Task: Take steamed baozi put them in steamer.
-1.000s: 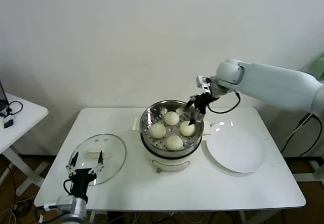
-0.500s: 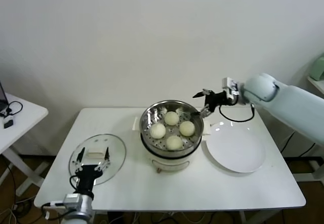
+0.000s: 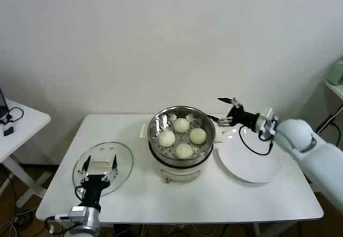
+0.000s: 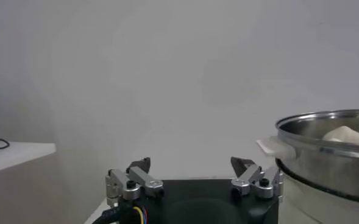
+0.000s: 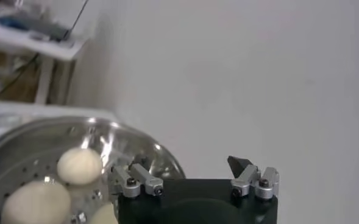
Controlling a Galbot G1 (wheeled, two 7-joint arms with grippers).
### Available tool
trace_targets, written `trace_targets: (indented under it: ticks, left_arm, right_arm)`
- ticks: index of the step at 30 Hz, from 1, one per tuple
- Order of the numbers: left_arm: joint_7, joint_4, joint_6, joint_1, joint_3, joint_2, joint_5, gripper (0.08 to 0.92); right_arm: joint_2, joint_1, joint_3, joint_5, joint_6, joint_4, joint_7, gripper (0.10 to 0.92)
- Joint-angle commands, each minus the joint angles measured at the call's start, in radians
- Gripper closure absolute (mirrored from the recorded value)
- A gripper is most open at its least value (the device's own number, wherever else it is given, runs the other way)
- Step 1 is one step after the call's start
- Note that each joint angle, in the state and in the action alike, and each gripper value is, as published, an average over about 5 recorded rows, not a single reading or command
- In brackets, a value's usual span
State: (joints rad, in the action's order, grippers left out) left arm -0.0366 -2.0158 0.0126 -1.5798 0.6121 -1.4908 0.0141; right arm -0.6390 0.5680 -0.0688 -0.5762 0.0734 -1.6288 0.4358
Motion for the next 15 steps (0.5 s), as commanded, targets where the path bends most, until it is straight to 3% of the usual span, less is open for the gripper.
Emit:
trace_targets:
  ticks: [1,9,15]
  left_arm:
    - [0.012,0.004,0.005,-0.006,0.014,0.002,0.006,0.177]
    - [0.029,-0.006,-0.012,-0.004,0.026,0.003,0.014,0.177]
    - [0.06,-0.004,-0.027,-0.009,0.046,0.001,0.03,0.177]
  right_arm:
    - [-0.344,0.795,0.705,0.184,-0.24,-0.166,-0.122,0.203]
    - [-0.625,0.97,0.76,0.236,-0.336,-0.235,-0.155,0.203]
    - [-0.739,1.055,0.778,0.255,-0.396,-0.245,-0.161,0.203]
